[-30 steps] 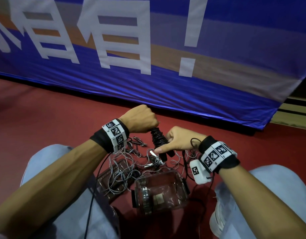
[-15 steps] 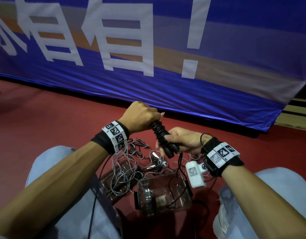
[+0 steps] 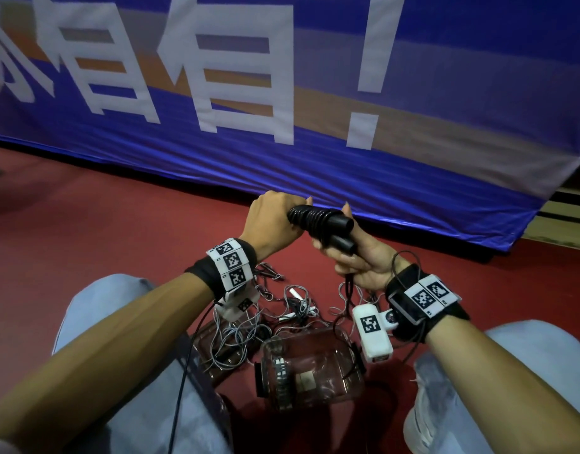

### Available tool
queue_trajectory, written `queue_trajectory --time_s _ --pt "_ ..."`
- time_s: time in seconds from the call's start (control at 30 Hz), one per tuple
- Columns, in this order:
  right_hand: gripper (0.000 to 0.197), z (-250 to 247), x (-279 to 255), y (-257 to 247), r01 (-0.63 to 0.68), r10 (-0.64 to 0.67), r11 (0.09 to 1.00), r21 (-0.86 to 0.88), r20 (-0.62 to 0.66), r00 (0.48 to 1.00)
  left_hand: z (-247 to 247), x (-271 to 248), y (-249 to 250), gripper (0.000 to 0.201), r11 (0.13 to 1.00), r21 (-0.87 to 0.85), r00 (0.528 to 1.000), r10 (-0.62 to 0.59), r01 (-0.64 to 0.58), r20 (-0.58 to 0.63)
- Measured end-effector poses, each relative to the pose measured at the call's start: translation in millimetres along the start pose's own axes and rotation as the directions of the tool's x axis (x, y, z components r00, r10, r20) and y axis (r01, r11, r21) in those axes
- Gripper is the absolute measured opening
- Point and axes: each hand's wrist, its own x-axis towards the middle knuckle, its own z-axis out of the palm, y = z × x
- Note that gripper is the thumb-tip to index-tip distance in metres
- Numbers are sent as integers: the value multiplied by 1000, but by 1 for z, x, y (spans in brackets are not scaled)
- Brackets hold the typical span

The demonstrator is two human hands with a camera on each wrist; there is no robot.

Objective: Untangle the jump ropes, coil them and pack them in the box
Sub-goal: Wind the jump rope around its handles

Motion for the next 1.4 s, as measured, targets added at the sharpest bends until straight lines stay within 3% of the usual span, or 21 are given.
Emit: queue_trajectory --time_s 0.07,0.2,0.3,0.4,0.47,0.53,0.6,0.77,0.93,1.03,1.1,1.2,1.4 --pt "81 3 1 -3 11 -12 1000 -15 -78 997 0 0 3 40 994 -12 988 -111 112 106" --pt "90 5 7 -6 33 -48 998 -60 -263 964 3 0 5 21 939 22 906 -336 342 256" --pt "80 7 14 -1 15 -29 999 -36 -436 900 14 -3 3 18 893 8 821 -417 450 390" --pt "63 6 21 9 35 3 998 54 -585 811 27 -6 3 21 867 64 764 -469 495 444" --pt "50 3 24 16 54 42 990 130 -639 768 34 -7 6 22 879 177 771 -474 442 425" --pt "36 -6 28 24 89 85 971 221 -671 736 40 -8 8 20 884 314 816 -449 347 363" --pt "34 -15 34 33 85 148 953 291 -689 710 46 -9 10 17 862 427 829 -436 273 350" --pt "26 -23 38 45 -139 291 951 275 -649 703 60 -9 11 17 794 589 752 -479 150 454" --pt "17 -28 35 47 -186 286 958 218 -691 664 66 -7 15 17 787 616 737 -439 38 514" --pt "23 -26 28 49 -335 278 940 57 -698 660 64 -7 12 10 800 600 687 -440 8 578" --pt "28 -25 24 49 -483 222 861 -157 -739 636 61 -8 10 9 800 599 661 -434 -30 612" --pt "26 -24 21 47 -635 109 640 -432 -767 632 56 -10 6 11 793 600 629 -415 -104 657" --pt "29 -22 15 47 -594 -115 136 -793 -609 785 58 -22 -3 9 763 591 549 -387 -260 741"
